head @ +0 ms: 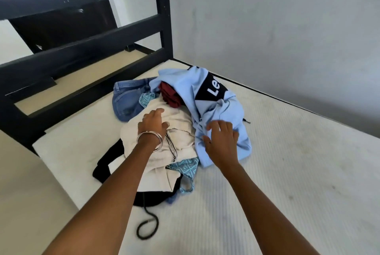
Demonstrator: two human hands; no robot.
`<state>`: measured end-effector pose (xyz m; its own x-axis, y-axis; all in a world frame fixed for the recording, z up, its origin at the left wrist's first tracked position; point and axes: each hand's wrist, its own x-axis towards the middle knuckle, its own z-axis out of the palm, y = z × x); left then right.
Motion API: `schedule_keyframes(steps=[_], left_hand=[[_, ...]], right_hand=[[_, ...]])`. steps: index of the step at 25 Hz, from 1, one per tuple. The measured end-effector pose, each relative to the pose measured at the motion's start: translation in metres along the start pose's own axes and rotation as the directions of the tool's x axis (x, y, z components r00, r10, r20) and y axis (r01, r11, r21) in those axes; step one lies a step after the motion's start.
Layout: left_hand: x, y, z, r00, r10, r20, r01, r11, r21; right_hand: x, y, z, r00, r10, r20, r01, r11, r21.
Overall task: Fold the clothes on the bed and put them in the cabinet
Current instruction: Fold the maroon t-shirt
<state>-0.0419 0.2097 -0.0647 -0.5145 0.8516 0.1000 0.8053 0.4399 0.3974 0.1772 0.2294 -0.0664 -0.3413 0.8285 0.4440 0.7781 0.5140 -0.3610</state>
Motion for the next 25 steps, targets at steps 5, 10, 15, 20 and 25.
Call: schedule_keyframes(steps=[5,10,15,20,25], left_hand=[[0.086,0.018,0.026,0.984,-0.167,-0.07,0.126,0.908,-0.4],[0.126,0.038,0.033,0.923,-0.381,0.047,0.272,0.562,-0.781],[0.125,0.059,-0.026,0.747,-0.658,0.096,0.197,0.081,-0.977],[0.101,0.117,-0.161,0.907,-0.395,0.144,-0.092,-0.52,-0.849],[0.029,0.202,-0.274,1.0,0.01,0.025,0.026,-0.583,-0.812]], right_hand=[[0.103,-0.015,0.032,0.974,0.004,0.225,0.046,0.975,-0.217],[0.119,0.014,0.056,0.799,0.033,0.601,0.159,0.952,-0.263],[0.11,0.031,0.049,0.761,-0.018,0.649,0.168,0.971,-0.17],[0.103,0.023,0.003,0.839,-0.085,0.537,-0.05,0.971,0.232],[0.108,-0.019,-0.085,0.908,0.056,0.415,-0.361,0.609,0.707]])
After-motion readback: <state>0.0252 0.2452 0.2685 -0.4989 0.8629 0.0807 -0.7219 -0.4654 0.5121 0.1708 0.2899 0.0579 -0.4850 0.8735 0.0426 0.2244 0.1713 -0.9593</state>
